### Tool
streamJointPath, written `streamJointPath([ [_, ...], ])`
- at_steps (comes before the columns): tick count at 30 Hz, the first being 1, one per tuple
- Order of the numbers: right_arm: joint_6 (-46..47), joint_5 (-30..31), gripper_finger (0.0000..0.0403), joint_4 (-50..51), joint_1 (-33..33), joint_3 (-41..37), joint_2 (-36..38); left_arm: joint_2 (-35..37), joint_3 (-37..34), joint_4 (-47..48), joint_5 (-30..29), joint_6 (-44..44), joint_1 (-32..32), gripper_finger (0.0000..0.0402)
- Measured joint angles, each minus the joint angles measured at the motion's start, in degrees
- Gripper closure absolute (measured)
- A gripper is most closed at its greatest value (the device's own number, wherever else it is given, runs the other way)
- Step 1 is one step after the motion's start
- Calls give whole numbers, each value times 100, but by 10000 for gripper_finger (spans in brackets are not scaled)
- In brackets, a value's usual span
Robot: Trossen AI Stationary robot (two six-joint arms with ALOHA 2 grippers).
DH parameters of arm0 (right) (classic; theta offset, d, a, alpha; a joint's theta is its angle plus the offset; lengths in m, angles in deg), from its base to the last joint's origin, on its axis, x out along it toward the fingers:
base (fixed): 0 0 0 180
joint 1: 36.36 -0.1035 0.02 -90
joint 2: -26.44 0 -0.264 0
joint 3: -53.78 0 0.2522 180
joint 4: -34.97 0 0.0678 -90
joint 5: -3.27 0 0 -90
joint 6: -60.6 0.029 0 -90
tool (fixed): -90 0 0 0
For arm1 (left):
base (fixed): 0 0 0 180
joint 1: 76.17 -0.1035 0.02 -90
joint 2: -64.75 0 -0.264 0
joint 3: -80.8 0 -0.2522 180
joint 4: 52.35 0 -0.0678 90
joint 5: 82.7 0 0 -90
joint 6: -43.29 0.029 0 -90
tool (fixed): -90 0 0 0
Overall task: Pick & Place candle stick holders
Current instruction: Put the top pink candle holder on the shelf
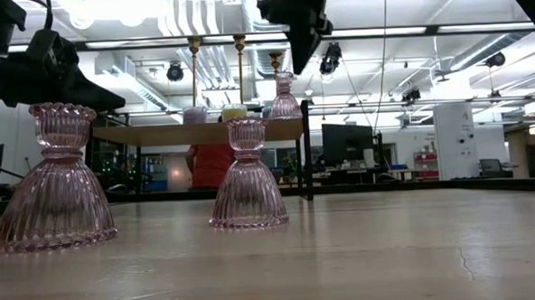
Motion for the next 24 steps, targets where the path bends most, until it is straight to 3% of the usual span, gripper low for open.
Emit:
streamJointPath([
  [3, 72, 236, 395, -163, 84, -143, 13, 0, 1, 0, -1, 0, -1, 390],
  [24, 197, 74, 394, -981, 422, -313, 28, 0, 1, -2, -2, 1, -2, 390],
])
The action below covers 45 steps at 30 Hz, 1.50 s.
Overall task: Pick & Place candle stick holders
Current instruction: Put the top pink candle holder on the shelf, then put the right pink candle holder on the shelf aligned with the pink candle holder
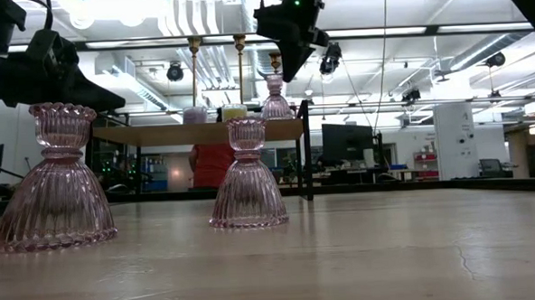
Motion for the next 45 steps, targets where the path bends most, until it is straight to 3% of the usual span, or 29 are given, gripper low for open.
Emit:
streamJointPath([
  [7, 128, -123, 394, 630, -3, 0, 6, 0, 0, 0, 1, 1, 1, 390],
  [11, 178, -687, 395, 717, -55, -9, 176, 0, 0, 0, 2, -1, 0, 390],
  [15, 115, -1472, 395, -7, -157, -156, 614, 0, 0, 0, 1, -1, 0, 390],
  [18, 103, -2611, 395, -1122, -183, -538, 1039, -2, 0, 0, -1, -1, 0, 390],
  [20, 161, -2953, 395, -1870, -261, -898, 1349, -2, 0, 0, 2, -1, 2, 390],
  [35, 873, -2700, 394, -5869, -661, -5396, 4233, -2, 0, 0, 2, -1, 2, 390],
  [42, 1013, -1378, 394, -6067, -616, -6900, 5438, -2, 0, -22, -43, 37, 1, 390],
  [45, 1527, -1324, 394, -6097, -616, -7405, 5882, -2, -2, -285, -10, -491, 0, 390],
])
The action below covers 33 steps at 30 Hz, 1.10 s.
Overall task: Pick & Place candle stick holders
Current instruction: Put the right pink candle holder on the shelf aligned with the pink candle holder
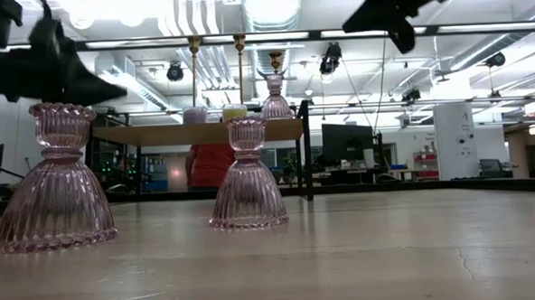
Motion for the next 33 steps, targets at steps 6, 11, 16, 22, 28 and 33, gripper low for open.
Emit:
streamJointPath([
  [6, -21, 3, 394, -1007, -181, -1051, 704, 2, 0, -1239, -65, -1737, 2, 390],
  [11, -135, -4, 394, -1056, -180, -1681, 1267, 5, 2, -1959, -161, -1617, 0, 390],
  [16, -108, -6, 394, -1268, -190, -2262, 1724, 4, 2, -2610, -185, -2416, 0, 390],
  [22, -115, -5, 394, -1992, -188, -3049, 2266, -61, 2, -2692, -389, -3094, -16, 390],
  [28, 61, -163, 394, -2920, -188, -3862, 2765, -556, 363, -2632, 76, -2975, -14, 390],
  [33, 228, -213, 394, -3031, -188, -4182, 2950, -1414, 1219, -1571, 300, -2590, -13, 388],
])
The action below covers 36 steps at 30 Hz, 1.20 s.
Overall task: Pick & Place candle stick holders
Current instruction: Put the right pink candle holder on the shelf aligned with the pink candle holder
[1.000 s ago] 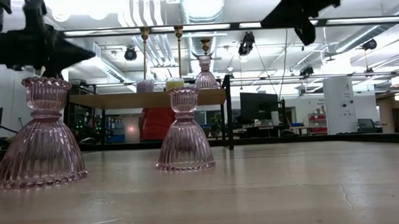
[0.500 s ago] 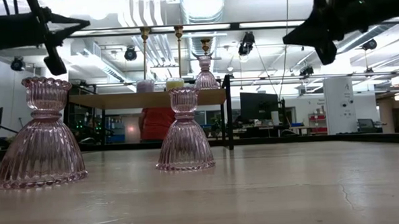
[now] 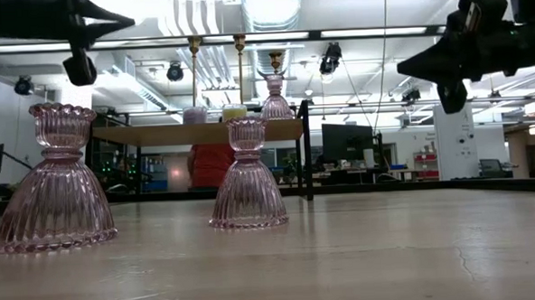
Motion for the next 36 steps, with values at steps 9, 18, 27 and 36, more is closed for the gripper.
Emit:
streamJointPath([
  [9, 210, 4, 394, -49, 0, -237, 7, -1967, 1767, 1472, 637, 1575, -2, 311],
  [18, 202, 9, 394, -9, 0, -294, 7, -3888, 3444, 2157, 1241, 2824, -2, 282],
  [27, -560, -402, 394, -35, 4, -294, 45, -5267, 4430, 2212, 2047, 3435, 160, 282],
  [36, -984, -1925, 394, -206, 0, -301, 47, -6000, 4747, 2392, 2104, 4071, 608, 282],
])
